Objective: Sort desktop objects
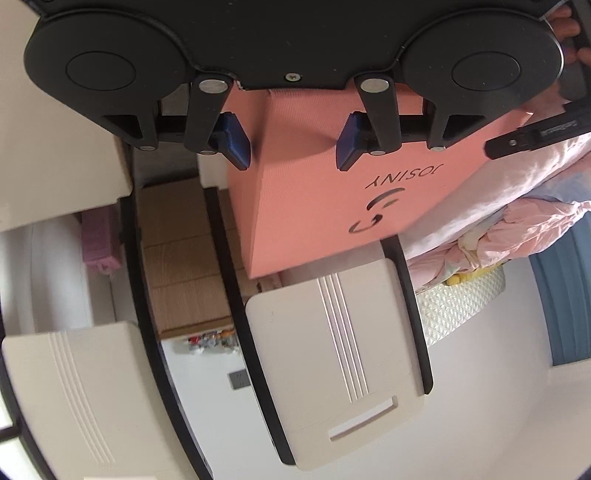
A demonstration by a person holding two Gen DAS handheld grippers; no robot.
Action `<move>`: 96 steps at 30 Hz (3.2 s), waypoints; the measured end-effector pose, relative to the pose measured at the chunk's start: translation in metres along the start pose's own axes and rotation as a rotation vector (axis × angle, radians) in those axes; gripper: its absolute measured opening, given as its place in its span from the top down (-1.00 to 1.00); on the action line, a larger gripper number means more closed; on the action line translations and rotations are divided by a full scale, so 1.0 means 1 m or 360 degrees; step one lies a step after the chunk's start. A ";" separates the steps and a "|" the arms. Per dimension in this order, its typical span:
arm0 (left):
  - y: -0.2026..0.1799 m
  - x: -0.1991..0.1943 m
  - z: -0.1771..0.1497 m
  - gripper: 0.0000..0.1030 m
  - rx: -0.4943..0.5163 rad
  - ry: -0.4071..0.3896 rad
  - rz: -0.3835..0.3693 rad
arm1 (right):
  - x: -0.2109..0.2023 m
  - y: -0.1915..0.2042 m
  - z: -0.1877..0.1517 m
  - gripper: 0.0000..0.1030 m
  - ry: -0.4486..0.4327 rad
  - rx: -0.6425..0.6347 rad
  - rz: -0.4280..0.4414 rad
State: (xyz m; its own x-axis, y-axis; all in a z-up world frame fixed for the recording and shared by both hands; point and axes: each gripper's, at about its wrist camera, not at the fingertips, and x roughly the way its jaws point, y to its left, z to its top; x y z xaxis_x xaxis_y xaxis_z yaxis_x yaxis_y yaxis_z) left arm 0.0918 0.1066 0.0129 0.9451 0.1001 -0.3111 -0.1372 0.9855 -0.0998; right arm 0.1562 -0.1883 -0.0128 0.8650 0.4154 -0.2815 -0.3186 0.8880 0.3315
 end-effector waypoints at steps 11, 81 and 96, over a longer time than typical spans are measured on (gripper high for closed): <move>-0.003 -0.048 -0.005 -0.83 -0.0017 -0.0129 -0.0054 | -0.046 0.022 0.007 -0.03 -0.0084 -0.0156 -0.0046; -0.016 -0.142 -0.062 -1.00 0.0204 -0.0242 -0.0050 | -0.145 0.086 -0.059 -0.99 -0.0249 -0.0345 -0.0094; -0.016 -0.138 -0.062 -1.00 0.0199 -0.0219 -0.0023 | -0.135 0.089 -0.061 -0.99 -0.0183 -0.0405 -0.0222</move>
State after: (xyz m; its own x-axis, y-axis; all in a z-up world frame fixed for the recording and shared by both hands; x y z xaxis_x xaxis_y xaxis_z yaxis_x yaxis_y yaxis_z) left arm -0.0550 0.0681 -0.0015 0.9795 0.0951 -0.1774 -0.0935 0.9955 0.0177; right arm -0.0128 -0.1529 -0.0003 0.9407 0.2739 -0.2001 -0.2679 0.9618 0.0568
